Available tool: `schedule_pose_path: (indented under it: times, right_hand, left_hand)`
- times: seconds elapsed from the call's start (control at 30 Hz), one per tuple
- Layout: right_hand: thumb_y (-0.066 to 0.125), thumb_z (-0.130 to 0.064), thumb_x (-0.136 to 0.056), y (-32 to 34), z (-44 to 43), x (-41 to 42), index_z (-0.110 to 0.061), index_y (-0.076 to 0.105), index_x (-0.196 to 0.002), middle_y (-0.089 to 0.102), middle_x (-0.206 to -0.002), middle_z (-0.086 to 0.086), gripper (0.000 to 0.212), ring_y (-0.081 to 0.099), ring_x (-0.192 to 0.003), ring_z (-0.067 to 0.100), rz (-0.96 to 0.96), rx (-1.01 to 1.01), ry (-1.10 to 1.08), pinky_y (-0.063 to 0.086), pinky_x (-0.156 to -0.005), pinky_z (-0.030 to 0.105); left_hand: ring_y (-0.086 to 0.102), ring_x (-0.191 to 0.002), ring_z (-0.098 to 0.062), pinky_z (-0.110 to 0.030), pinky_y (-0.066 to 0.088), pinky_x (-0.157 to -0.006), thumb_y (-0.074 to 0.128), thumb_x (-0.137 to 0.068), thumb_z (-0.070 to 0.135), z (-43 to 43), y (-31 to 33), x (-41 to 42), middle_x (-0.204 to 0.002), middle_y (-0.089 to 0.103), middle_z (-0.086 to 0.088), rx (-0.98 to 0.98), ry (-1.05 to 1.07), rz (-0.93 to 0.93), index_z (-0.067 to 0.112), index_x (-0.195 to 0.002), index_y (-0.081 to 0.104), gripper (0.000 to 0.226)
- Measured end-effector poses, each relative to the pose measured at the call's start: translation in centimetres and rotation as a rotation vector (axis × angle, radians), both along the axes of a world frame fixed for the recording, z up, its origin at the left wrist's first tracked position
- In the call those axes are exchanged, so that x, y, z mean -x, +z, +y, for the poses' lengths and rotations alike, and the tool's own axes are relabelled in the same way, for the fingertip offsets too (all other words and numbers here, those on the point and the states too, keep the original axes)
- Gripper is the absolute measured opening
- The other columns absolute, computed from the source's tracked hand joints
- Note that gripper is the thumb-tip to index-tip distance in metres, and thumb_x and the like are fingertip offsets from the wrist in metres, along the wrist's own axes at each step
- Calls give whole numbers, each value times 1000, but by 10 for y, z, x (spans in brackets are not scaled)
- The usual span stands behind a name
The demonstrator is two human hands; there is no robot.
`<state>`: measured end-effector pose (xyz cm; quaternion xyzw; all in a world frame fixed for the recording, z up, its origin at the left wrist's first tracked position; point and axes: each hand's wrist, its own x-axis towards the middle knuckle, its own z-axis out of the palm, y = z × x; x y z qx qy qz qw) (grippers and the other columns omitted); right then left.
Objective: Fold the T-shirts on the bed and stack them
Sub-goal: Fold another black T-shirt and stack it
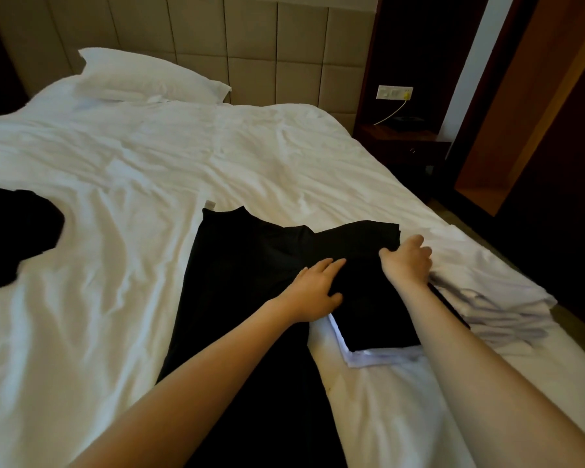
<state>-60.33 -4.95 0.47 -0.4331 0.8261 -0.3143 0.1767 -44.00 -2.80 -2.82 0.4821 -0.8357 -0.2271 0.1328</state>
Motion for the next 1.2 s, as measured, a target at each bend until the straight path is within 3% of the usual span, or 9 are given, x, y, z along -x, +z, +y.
schedule_pose_path:
  times: [0.17,0.33,0.5,0.6,0.8,0.97,1.07,1.13,1.2]
  right_hand:
    - [55,-7,-88,1,47,-46,-10,44,-125,41,-130,16,39,42,-119,33,179,221,189,40,-93,38]
    - [53,-7,-89,-20,103,-93,-13,49,-118,45,-121,8,30,47,-112,25,161,224,426,42,-85,31]
    - [53,-12,-88,-50,140,-120,-13,51,-111,54,-97,4,23,55,-84,18,-183,-9,591,43,-72,29]
    - [53,-21,-91,-65,160,-126,-12,48,-119,56,-99,4,29,59,-82,17,-418,-249,573,51,-82,34]
    - [55,-17,-95,-65,181,-125,-1,50,-126,58,-90,11,36,60,-77,20,-978,-366,418,51,-72,27]
    - [61,-46,-86,-59,202,-130,-12,53,-114,59,-94,11,45,60,-80,25,-1084,-409,360,49,-62,32]
    - [64,-46,-82,-58,213,-118,-18,63,-112,66,-104,9,41,62,-95,26,-1172,-357,389,50,-77,35]
    - [69,-33,-79,-63,221,-109,-15,65,-111,64,-112,11,37,59,-103,28,-1013,-366,364,47,-83,36]
    - [68,-11,-75,-68,233,-101,-2,63,-103,60,-106,15,29,56,-89,29,-707,-376,311,46,-69,32]
  left_hand:
    - [31,-136,-25,-34,30,-112,58,-89,19,52,8,-45,-148,28,-10,-117,214,173,16,-148,21,70]
    - [40,-129,-25,-33,36,-107,59,-90,25,101,-3,-103,-142,34,-11,-330,385,54,13,-146,24,67]
    - [51,-116,-22,-27,42,-90,59,-90,29,148,-12,-125,-130,47,-9,-371,469,-12,11,-141,30,61]
    - [55,-104,-21,-25,41,-79,58,-89,30,174,-13,-133,-119,54,-7,-348,449,-90,13,-132,38,51]
    - [53,-80,-15,-20,37,-55,49,-92,34,222,-9,-149,-78,49,5,-248,457,-296,13,-100,55,23]
    - [60,-91,-20,-31,49,-74,51,-92,35,247,11,-104,-96,60,-3,-170,274,-149,15,-105,57,25]
    - [59,-88,-20,-32,50,-75,54,-92,30,263,4,-67,-98,58,-6,-267,142,-86,12,-112,52,27]
    - [62,-81,-22,-36,51,-78,54,-90,26,275,-8,-51,-97,61,-8,-298,112,-83,11,-118,48,32]
    - [59,-63,-17,-37,52,-78,52,-90,21,286,-24,-41,-89,63,-9,-368,90,-30,10,-122,44,35]
